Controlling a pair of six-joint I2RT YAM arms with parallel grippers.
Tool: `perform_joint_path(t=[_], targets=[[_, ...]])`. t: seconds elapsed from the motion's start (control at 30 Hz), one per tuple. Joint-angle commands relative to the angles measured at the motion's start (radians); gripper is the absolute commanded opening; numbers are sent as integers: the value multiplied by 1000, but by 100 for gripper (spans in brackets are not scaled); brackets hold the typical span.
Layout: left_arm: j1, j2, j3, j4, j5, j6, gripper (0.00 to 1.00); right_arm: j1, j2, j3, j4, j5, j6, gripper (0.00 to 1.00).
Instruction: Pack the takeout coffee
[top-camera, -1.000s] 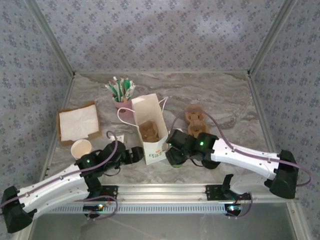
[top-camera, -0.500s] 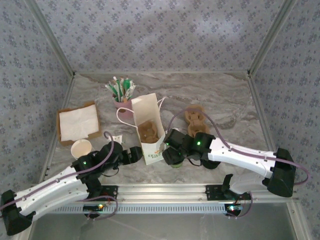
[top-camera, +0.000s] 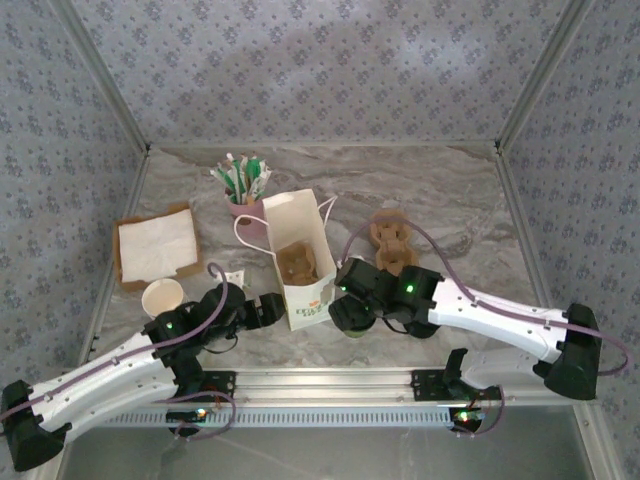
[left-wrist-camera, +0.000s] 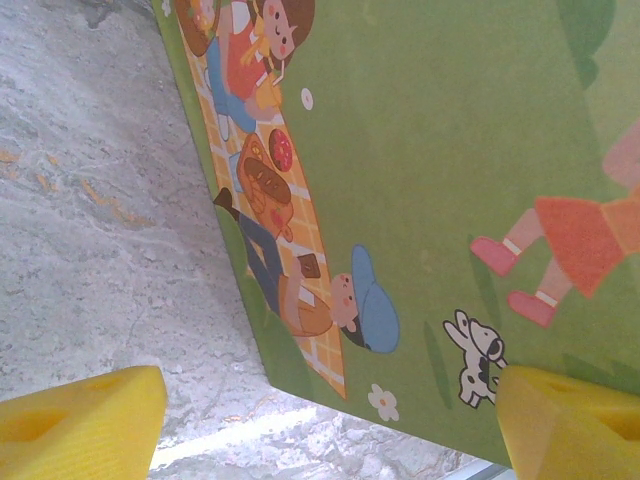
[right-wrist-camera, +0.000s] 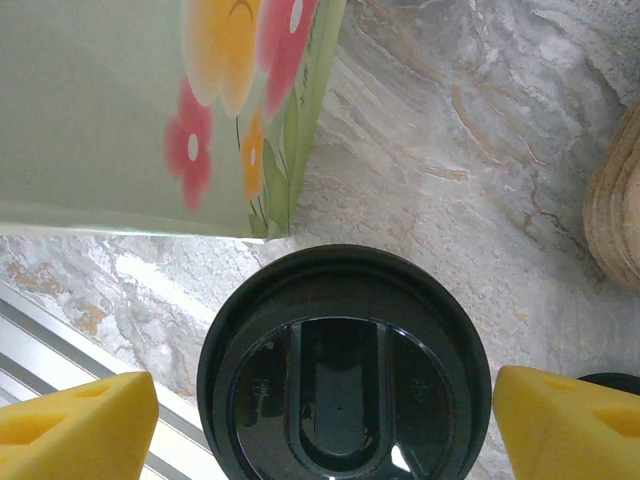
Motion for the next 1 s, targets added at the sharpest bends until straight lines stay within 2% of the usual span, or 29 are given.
perform_joint_path(t=[0.0, 0.37, 0.77, 0.97], targets=[[5, -12, 7, -18, 6, 12, 86, 0, 21, -2, -37, -9, 18, 89], [5, -31, 5, -35, 2, 11, 85, -2, 70, 5, -56, 7, 33, 87], [5, -35, 0, -34, 1, 9, 86, -4, 69, 6, -86, 16, 55, 77], [5, -39, -1, -35, 1, 10, 86, -3, 49, 12, -139, 60, 98, 73]])
